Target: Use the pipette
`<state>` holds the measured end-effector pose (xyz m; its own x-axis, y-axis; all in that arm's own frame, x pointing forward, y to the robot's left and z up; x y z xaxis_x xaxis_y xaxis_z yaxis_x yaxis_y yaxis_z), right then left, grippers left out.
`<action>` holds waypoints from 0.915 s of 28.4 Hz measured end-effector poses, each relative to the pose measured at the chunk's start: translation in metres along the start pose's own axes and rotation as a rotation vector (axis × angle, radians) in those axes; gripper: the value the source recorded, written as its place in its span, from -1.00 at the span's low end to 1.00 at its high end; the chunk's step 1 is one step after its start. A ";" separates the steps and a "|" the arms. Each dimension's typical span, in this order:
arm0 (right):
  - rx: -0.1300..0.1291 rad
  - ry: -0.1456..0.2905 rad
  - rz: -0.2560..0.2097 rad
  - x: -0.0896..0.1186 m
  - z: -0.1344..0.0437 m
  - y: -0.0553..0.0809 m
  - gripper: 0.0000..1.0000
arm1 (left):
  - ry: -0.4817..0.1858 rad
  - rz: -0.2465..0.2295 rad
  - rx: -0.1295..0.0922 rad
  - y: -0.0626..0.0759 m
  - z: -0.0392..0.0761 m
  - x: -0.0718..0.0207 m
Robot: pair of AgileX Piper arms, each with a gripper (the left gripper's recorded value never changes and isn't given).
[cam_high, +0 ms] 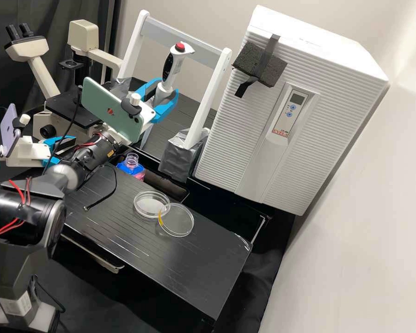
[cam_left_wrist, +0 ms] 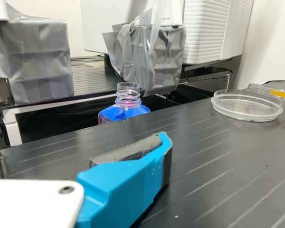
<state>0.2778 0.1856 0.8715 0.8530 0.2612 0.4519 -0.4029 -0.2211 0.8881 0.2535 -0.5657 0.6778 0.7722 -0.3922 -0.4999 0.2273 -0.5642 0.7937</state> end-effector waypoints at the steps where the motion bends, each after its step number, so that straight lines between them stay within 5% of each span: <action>1: -0.008 -0.002 0.010 -0.001 0.002 0.005 -1.00 | 0.000 0.000 0.000 0.000 0.000 0.0000; 9: -0.061 0.034 0.028 -0.025 0.010 0.041 -1.00 | -0.012 -0.006 0.002 -0.001 0.003 -0.0003; 14: -0.077 0.014 0.049 -0.044 0.016 0.058 -1.00 | -0.013 -0.013 0.003 -0.004 0.003 0.0003; 26: -0.122 -0.053 -0.026 -0.072 0.029 0.064 -1.00 | -0.020 -0.011 0.005 -0.003 0.004 0.0007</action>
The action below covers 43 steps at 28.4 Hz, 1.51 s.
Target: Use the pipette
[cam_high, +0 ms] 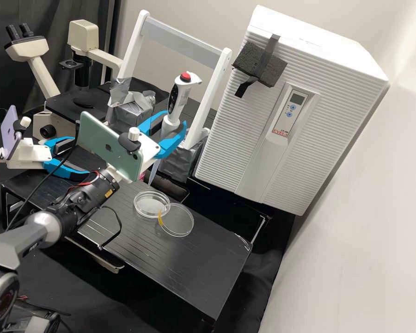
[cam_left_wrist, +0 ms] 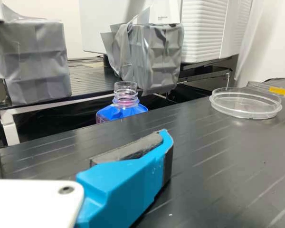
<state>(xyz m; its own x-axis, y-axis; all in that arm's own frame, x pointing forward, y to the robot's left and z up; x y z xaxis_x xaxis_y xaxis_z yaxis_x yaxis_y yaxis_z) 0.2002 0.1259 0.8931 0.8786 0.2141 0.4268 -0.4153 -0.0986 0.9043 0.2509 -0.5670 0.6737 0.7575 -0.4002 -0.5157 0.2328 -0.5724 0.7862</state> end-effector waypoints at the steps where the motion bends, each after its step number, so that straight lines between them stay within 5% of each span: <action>1: -0.010 -0.005 -0.006 -0.001 0.001 -0.001 -1.00 | -0.002 -0.001 0.002 0.000 0.000 0.0000; 26: -0.050 -0.053 0.007 0.000 0.013 0.001 -1.00 | -0.031 -0.007 0.006 -0.002 0.007 0.0007; 41: -0.044 -0.039 0.005 0.005 0.009 -0.001 -1.00 | -0.029 -0.007 -0.001 -0.001 0.007 0.0006; 43: -0.021 -0.028 0.002 0.014 0.004 -0.001 -1.00 | -0.026 0.002 0.000 0.002 0.006 0.0000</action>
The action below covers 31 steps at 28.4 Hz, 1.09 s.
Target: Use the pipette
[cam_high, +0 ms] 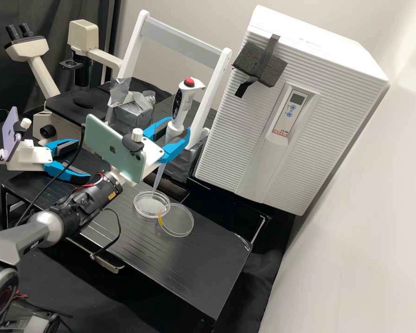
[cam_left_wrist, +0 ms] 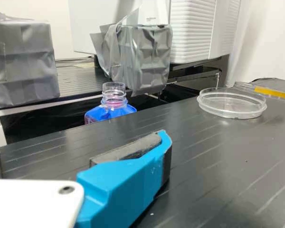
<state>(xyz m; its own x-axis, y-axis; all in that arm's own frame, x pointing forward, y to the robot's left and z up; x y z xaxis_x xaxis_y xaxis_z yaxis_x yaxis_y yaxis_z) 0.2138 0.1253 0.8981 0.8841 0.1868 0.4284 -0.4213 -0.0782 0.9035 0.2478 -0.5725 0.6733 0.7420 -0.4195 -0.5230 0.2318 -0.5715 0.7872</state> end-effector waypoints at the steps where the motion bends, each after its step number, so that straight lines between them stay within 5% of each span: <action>1: 0.010 0.005 -0.002 0.004 -0.002 -0.001 -1.00 | 0.003 0.003 0.003 0.003 -0.001 0.0007; 4: 0.035 0.039 -0.015 0.017 -0.011 -0.003 -1.00 | 0.018 0.033 0.008 0.018 -0.003 0.0010; 7: 0.052 0.087 -0.075 0.035 -0.022 -0.010 -1.00 | 0.033 0.095 0.015 0.042 -0.007 0.0018; 15: 0.025 0.165 -0.180 0.081 -0.049 -0.026 -1.00 | 0.059 0.162 0.034 0.090 -0.015 0.0041; 23: 0.027 0.151 -0.235 0.129 -0.062 -0.045 -1.00 | -0.010 0.236 -0.019 0.132 -0.020 -0.0058; 31: 0.013 0.117 -0.325 0.163 -0.068 -0.064 -1.00 | -0.055 0.315 -0.032 0.166 -0.017 -0.0160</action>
<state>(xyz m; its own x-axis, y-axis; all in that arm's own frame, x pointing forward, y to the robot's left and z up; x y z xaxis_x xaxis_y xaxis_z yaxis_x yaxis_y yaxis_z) 0.3714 0.2272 0.9098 0.9422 0.3147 0.1153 -0.1186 -0.0087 0.9929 0.2848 -0.6489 0.8177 0.7451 -0.6107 -0.2680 0.0161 -0.3853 0.9227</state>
